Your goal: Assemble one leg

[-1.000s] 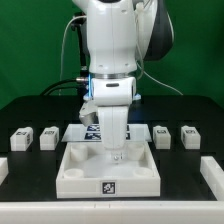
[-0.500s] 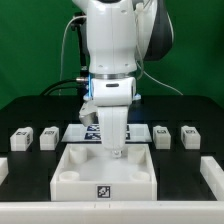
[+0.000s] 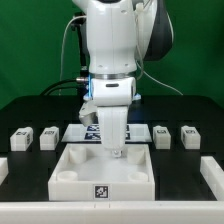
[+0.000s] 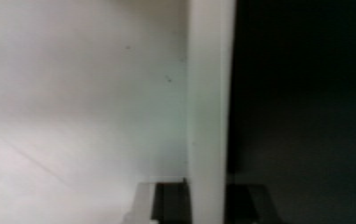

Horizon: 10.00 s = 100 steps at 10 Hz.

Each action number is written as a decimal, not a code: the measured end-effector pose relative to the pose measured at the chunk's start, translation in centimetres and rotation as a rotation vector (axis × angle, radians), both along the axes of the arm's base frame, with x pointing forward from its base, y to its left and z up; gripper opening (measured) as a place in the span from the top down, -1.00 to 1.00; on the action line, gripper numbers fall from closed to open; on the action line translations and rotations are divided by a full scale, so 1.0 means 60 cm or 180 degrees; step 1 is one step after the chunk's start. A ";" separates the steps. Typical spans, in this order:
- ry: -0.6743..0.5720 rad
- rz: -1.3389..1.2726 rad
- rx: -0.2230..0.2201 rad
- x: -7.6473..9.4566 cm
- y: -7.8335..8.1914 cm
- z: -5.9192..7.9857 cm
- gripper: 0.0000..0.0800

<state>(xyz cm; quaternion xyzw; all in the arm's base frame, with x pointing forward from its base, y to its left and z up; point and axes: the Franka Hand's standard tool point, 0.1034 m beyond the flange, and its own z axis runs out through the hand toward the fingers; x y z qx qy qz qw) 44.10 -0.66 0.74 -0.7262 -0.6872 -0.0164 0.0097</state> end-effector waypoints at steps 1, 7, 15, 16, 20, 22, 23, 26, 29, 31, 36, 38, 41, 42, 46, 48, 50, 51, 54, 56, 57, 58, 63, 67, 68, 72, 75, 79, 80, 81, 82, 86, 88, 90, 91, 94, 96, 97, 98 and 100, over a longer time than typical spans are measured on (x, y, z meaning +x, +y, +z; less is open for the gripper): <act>0.0000 0.0000 0.0000 0.000 0.000 0.000 0.85; 0.0112 0.0101 0.0072 0.082 0.103 0.001 0.85; 0.0182 0.0119 0.0101 0.082 0.141 0.000 0.40; 0.0183 0.0117 0.0101 0.082 0.141 0.000 0.06; 0.0184 0.0112 0.0100 0.082 0.140 0.000 -0.61; 0.0185 0.0111 0.0100 0.082 0.139 -0.001 -0.62; 0.0185 0.0110 0.0099 0.082 0.139 -0.001 -0.62; 0.0185 -0.0002 0.0069 0.081 0.140 0.024 -0.62; 0.0143 -0.0843 0.0023 0.061 0.194 0.089 -0.62; 0.0142 -0.1877 0.0023 0.053 0.238 0.104 -0.62; 0.0267 -0.3611 0.0104 0.054 0.254 0.098 -0.62; 0.0391 -0.4575 0.0086 0.018 0.283 0.082 -0.62; 0.0513 -0.4751 -0.0002 0.009 0.290 0.085 -0.62; 0.0579 -0.4732 -0.0088 0.008 0.289 0.085 -0.62; 0.1875 -0.4721 -0.1470 -0.025 0.272 0.067 -0.62; 0.2378 -0.4581 -0.1996 -0.024 0.279 0.065 -0.62; 0.2545 -0.4505 -0.2154 -0.022 0.282 0.056 -0.62; 0.2541 -0.4503 -0.2151 -0.022 0.282 0.057 -0.62; 0.2531 -0.4493 -0.2174 -0.048 0.288 0.037 -0.62; 0.2565 -0.4577 -0.2226 -0.076 0.292 0.015 -0.62; 0.2577 -0.4566 -0.2250 -0.080 0.294 0.010 -0.62; 0.2587 -0.4555 -0.2264 -0.083 0.294 0.007 -0.62; 0.2589 -0.4551 -0.2266 -0.084 0.293 0.007 0.07; 0.2591 -0.4550 -0.2267 -0.084 0.293 0.007 0.27; 0.2591 -0.4550 -0.2267 -0.084 0.293 0.007 0.27; 0.2476 -0.4288 -0.2045 -0.015 0.237 0.089 0.27; 0.2019 -0.4304 -0.1601 0.052 0.206 0.183 0.27; 0.0962 -0.4490 -0.0547 0.118 0.196 0.198 0.27; 0.0645 -0.4446 -0.0282 0.169 0.187 0.229 0.27; 0.0497 -0.4443 -0.0061 0.199 0.171 0.252 0.27; 0.0216 -0.4504 0.0214 0.230 0.167 0.275 0.27; -0.0765 -0.4452 0.1159 0.234 0.166 0.270 0.27; -0.0824 -0.4446 0.1213 0.229 0.164 0.265 0.27; -0.0868 -0.4435 0.1274 0.241 0.168 0.256 0.27; -0.0914 -0.4428 0.1351 0.260 0.175 0.240 0.27; -0.0917 -0.4458 0.1423 0.298 0.186 0.204 0.27; -0.0909 -0.4479 0.1442 0.306 0.192 0.190 0.27; -0.0895 -0.4477 0.1432 0.304 0.193 0.183 0.27; -0.0881 -0.4466 0.1423 0.302 0.198 0.179 0.27; -0.0863 -0.4462 0.1405 0.297 0.200 0.172 0.27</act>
Offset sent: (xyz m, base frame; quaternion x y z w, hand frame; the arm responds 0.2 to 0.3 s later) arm 0.0581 0.0502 0.0066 -0.0265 0.0068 -0.0655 0.9975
